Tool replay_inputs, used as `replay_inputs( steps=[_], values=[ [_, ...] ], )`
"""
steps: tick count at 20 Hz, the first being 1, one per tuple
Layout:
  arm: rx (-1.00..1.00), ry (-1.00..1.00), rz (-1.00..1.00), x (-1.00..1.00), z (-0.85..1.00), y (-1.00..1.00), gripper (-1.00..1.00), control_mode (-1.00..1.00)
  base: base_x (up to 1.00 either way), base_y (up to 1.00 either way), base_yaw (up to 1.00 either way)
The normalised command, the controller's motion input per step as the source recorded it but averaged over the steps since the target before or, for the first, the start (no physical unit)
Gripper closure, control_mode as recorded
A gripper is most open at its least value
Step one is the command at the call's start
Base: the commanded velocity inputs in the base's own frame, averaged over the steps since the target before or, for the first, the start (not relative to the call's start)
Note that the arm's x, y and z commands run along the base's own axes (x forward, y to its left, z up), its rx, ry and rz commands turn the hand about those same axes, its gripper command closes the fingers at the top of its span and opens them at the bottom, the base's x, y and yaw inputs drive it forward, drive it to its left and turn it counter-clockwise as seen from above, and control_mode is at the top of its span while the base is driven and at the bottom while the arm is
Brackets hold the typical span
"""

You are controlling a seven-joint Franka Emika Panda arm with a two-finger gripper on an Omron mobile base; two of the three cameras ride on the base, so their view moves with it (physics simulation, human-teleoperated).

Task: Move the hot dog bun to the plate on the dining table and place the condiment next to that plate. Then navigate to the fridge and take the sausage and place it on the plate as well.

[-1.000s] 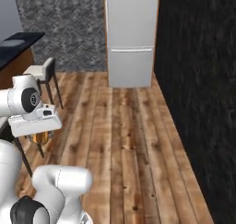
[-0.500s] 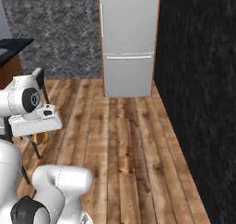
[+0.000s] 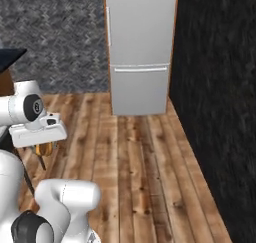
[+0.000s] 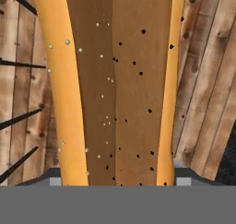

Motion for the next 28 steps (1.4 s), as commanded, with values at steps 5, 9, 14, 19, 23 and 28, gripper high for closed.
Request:
replay_inputs(
  steps=[5,9,14,19,23,28],
  values=[
    [0.0,0.0,0.0,0.0,0.0,0.0,1.0,1.0,0.51,0.67,-0.19],
    [0.0,0.0,0.0,0.0,0.0,0.0,1.0,1.0,0.98,0.76,-0.14],
    [0.0,0.0,0.0,0.0,0.0,0.0,1.0,1.0,1.0,-0.12,-0.03],
    [0.0,0.0,0.0,0.0,0.0,0.0,1.0,1.0,1.0,-0.45,0.1],
    [0.0,0.0,0.0,0.0,0.0,0.0,1.0,1.0,1.0,-0.03,0.46],
    [0.0,0.0,0.0,0.0,0.0,0.0,1.0,1.0,0.9,-0.08,0.71]
  ],
)
